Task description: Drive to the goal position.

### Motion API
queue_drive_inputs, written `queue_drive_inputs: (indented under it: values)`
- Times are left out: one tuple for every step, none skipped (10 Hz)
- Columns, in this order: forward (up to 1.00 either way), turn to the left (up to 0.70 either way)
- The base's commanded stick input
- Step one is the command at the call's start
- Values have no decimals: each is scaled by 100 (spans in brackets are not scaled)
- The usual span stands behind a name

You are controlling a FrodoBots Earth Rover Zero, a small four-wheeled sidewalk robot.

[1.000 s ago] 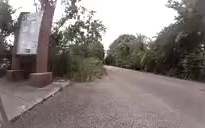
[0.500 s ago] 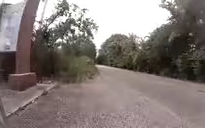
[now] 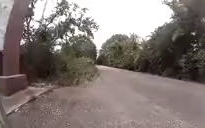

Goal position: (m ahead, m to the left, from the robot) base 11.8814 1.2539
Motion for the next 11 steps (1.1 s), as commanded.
queue_drive_inputs:
  values:
    - [70, 0]
    - [70, 0]
    - [70, 0]
    - [70, 0]
    - [70, 0]
    - [70, -8]
    - [70, -35]
    - [70, -35]
    - [70, -11]
    - [70, 0]
    - [70, 0]
